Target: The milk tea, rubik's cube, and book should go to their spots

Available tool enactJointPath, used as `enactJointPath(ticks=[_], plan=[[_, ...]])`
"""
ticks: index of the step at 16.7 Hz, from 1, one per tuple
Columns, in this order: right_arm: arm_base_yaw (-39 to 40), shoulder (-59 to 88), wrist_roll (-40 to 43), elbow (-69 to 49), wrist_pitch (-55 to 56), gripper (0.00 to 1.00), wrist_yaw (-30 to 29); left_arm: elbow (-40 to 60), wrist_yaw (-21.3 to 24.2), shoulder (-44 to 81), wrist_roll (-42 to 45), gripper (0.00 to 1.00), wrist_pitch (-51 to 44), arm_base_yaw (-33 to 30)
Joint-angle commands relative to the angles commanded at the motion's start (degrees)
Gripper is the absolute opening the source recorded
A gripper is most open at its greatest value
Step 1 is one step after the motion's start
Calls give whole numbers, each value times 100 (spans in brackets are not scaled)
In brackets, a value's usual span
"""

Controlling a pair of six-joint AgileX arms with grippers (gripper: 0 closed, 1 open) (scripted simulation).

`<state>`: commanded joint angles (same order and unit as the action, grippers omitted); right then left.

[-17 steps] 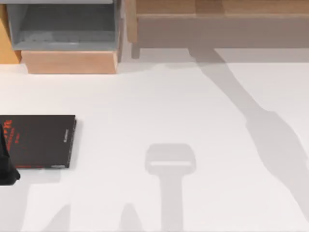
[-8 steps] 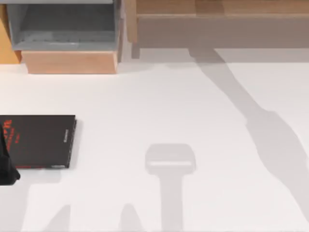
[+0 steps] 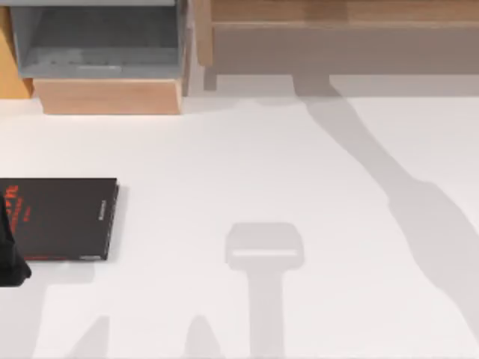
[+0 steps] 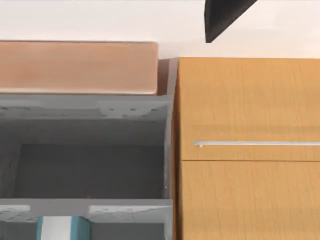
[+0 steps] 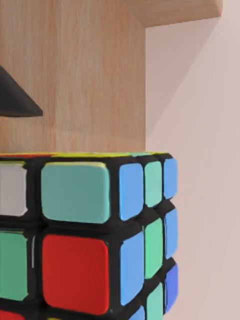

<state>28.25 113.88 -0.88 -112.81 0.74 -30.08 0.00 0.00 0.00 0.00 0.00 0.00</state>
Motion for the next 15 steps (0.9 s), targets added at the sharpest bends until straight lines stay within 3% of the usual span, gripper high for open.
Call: enactJointPath(ticks=[7, 15], plan=[[-88, -224, 6, 225, -11, 100, 83, 0, 0, 0, 0, 100, 0, 0], [-661, -2530, 33, 2494, -17, 100, 673, 0, 0, 0, 0, 100, 0, 0]])
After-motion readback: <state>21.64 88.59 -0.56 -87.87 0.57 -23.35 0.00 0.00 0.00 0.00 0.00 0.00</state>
